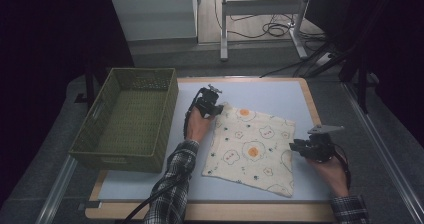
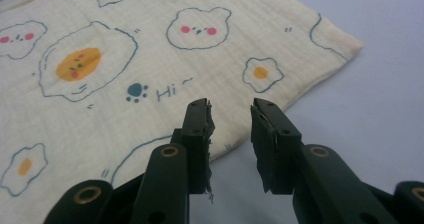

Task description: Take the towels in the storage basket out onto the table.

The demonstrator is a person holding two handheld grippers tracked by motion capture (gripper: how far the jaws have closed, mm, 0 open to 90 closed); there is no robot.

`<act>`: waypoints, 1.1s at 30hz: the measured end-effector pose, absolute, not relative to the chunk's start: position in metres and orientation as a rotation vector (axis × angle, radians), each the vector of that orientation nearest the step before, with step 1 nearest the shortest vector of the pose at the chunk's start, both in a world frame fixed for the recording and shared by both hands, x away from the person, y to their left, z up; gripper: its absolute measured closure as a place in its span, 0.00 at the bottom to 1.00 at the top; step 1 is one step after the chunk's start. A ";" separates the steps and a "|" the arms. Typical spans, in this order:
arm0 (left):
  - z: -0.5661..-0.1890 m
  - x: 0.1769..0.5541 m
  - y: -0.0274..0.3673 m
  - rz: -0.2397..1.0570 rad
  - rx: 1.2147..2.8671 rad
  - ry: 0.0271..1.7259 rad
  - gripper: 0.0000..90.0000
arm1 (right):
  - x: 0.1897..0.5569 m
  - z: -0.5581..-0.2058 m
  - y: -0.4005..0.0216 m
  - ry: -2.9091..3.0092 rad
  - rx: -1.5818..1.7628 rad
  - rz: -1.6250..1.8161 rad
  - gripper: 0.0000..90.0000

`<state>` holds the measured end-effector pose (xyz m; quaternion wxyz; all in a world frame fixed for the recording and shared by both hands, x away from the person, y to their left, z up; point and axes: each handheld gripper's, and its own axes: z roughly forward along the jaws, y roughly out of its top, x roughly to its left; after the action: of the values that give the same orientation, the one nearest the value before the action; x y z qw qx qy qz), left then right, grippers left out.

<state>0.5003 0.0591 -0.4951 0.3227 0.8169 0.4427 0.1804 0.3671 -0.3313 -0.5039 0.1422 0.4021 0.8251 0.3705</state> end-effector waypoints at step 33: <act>-0.529 0.521 0.045 0.443 2.178 1.082 0.66 | 0.458 -0.510 -0.331 2.249 1.323 0.920 0.76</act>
<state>0.5211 0.0449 -0.5291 0.3284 0.8322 0.4135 0.1693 0.4583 -0.3307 -0.5100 0.1864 0.4699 0.7986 0.3268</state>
